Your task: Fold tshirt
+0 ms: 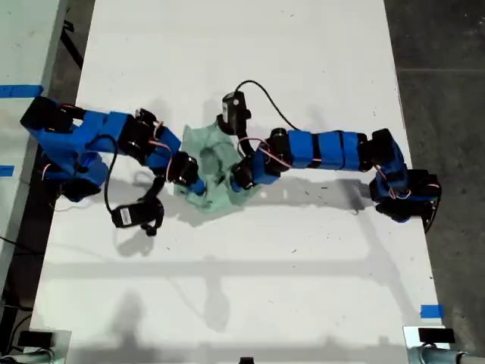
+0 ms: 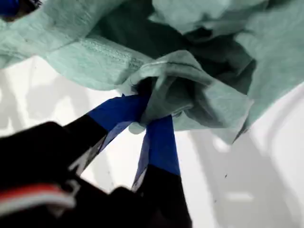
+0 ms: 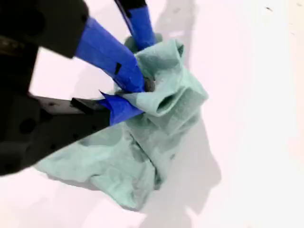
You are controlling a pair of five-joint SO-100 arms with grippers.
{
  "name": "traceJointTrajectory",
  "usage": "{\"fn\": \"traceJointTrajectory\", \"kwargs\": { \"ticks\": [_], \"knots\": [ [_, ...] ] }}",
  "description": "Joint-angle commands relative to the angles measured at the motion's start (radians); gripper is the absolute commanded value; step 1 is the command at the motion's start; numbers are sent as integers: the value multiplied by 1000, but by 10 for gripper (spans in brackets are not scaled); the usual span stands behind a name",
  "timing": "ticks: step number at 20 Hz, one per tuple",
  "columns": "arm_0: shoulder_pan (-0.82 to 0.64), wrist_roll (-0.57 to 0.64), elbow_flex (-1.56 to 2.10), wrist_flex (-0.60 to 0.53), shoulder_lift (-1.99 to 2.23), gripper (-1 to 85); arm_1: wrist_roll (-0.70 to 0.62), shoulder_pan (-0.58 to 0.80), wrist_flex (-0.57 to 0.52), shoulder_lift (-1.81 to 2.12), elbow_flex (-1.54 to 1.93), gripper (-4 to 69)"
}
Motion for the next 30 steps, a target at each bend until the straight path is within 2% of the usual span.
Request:
{"fn": "traceJointTrajectory", "kwargs": {
  "ticks": [1, 6, 7, 8, 9, 12, 14, 17, 20, 23, 24, 25, 28, 30],
  "knots": [
    [-192, 94, 239, -106, 267, 4, -66, 95, -140, 72, -61, -8],
    [-397, 186, 546, -225, 411, 23, -92, 187, -307, -20, -61, -9],
    [-413, 198, 555, -238, 417, 115, -92, 198, -311, -21, -61, 67],
    [-442, 199, 568, -242, 436, 211, -112, 210, -308, -15, -61, 267],
    [-500, 198, 583, -230, 460, 250, -153, 227, -302, 5, -63, 340],
    [-792, 275, 658, -195, 650, 288, -163, 359, -156, 126, -52, 247],
    [-994, 357, 673, -173, 776, 286, -204, 479, -44, 249, -25, 221],
    [-1143, 408, 673, -153, 873, 283, -264, 638, 121, 422, 32, 204],
    [-1085, 393, 750, -172, 939, 272, -284, 693, 201, 637, 272, 194],
    [-882, 331, 956, -253, 1150, 222, -245, 647, 127, 950, 730, 160],
    [-785, 268, 1043, -281, 1258, 206, -209, 615, 97, 1062, 888, 164],
    [-675, 255, 1131, -331, 1374, 176, -170, 571, 61, 1170, 1043, 157],
    [-390, 86, 1385, -397, 1704, 43, 14, 387, -32, 1453, 1448, 149],
    [-256, -31, 1514, -408, 1835, 2, 153, 275, -115, 1637, 1706, 76]
  ]
}}
